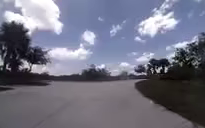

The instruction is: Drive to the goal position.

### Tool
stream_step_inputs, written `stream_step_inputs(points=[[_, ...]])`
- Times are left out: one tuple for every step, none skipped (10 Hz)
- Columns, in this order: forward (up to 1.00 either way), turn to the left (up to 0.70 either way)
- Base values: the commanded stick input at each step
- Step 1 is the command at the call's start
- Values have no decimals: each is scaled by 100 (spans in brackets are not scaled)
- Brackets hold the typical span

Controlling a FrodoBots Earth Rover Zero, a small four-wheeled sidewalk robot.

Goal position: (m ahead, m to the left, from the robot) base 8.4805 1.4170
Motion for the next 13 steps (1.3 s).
stream_step_inputs(points=[[85, -34], [85, -15], [85, 0], [85, 0], [85, 0], [85, 0], [85, 0], [85, 0], [85, 0], [85, 0], [85, 0], [85, 0], [85, 0]])
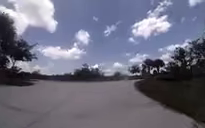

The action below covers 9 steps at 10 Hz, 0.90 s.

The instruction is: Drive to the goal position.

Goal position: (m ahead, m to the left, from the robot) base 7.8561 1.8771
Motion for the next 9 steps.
stream_step_inputs(points=[[85, 0], [85, 0], [85, 0], [85, 0], [85, 0], [85, 0], [85, 0], [85, 0], [85, 0]])
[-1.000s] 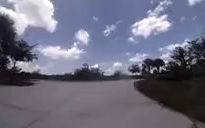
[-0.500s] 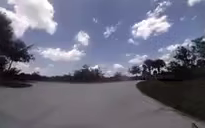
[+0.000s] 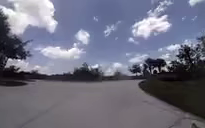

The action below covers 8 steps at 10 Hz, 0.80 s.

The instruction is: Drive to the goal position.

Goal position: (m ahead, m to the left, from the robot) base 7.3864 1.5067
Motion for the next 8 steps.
stream_step_inputs(points=[[85, 0], [85, 0], [85, 0], [85, 0], [85, 0], [85, 0], [85, 0], [85, 0]])
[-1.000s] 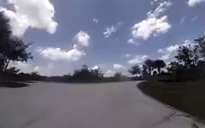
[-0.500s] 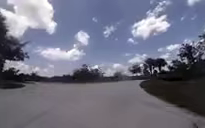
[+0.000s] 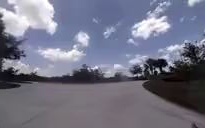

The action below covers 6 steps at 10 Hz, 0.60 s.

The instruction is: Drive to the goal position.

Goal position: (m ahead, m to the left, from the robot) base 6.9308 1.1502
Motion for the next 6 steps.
stream_step_inputs(points=[[85, 0], [85, 0], [85, 0], [85, 0], [85, 0], [85, 3]])
